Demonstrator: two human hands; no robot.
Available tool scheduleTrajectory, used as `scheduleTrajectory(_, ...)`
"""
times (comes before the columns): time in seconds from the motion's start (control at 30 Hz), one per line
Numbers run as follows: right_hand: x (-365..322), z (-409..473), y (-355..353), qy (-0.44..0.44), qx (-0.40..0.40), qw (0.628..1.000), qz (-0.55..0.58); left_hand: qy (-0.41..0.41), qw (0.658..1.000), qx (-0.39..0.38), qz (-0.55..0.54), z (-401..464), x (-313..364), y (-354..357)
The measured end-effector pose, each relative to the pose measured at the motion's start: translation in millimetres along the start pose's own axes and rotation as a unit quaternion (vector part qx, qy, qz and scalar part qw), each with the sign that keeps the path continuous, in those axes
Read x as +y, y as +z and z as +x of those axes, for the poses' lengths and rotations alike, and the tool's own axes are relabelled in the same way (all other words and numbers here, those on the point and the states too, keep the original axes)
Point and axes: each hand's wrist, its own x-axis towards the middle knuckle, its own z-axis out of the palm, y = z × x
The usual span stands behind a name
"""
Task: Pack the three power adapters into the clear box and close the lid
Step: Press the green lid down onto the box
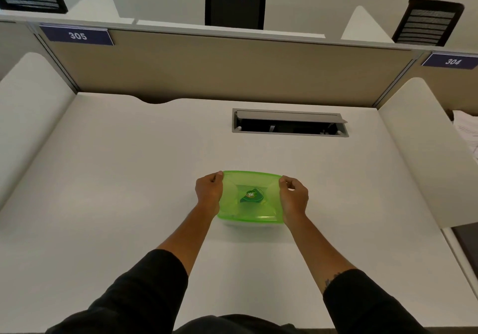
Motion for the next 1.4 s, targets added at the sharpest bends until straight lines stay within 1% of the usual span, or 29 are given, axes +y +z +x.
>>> scheduleTrajectory(0.17,-1.9,-2.9,1.0,-0.008,0.001,1.0,-0.001,0.013,1.0,0.009,-0.015,-0.7,-0.2,-1.4)
scheduleTrajectory(0.27,-2.1,-0.3,-4.1,0.014,-0.018,1.0,0.019,0.026,1.0,0.005,-0.007,-1.0,-5.2,-4.8)
scheduleTrajectory(0.37,3.9,1.0,-15.7,0.054,-0.051,0.997,0.029,0.022,1.0,-0.009,0.004,-5.1,-15.3,-13.7)
scheduleTrajectory(0.5,20.8,-3.3,-36.7,0.101,-0.115,0.988,0.02,0.012,0.999,-0.035,-0.004,-18.8,-41.3,-35.3)
scheduleTrajectory(0.7,40.3,-14.5,-67.6,0.136,-0.194,0.97,0.047,0.012,0.997,-0.068,-0.016,-40.7,-70.6,-58.2)
scheduleTrajectory(0.77,42.4,-17.5,-74.0,0.155,-0.225,0.96,0.068,0.003,0.996,-0.079,-0.035,-45.5,-74.6,-60.3)
scheduleTrajectory(0.87,42.2,-19.6,-79.9,0.184,-0.253,0.945,0.094,-0.031,0.989,-0.104,-0.096,-50.5,-77.9,-62.2)
scheduleTrajectory(0.97,38.8,-19.8,-80.4,0.21,-0.257,0.936,0.116,-0.057,0.981,-0.113,-0.146,-51.3,-77.7,-62.0)
scheduleTrajectory(1.07,35.0,-18.8,-79.0,0.219,-0.255,0.934,0.116,-0.068,0.978,-0.108,-0.165,-50.8,-75.6,-59.7)
scheduleTrajectory(1.4,35.7,-17.3,-72.6,0.218,-0.232,0.943,0.095,-0.071,0.982,-0.087,-0.152,-49.1,-72.6,-54.0)
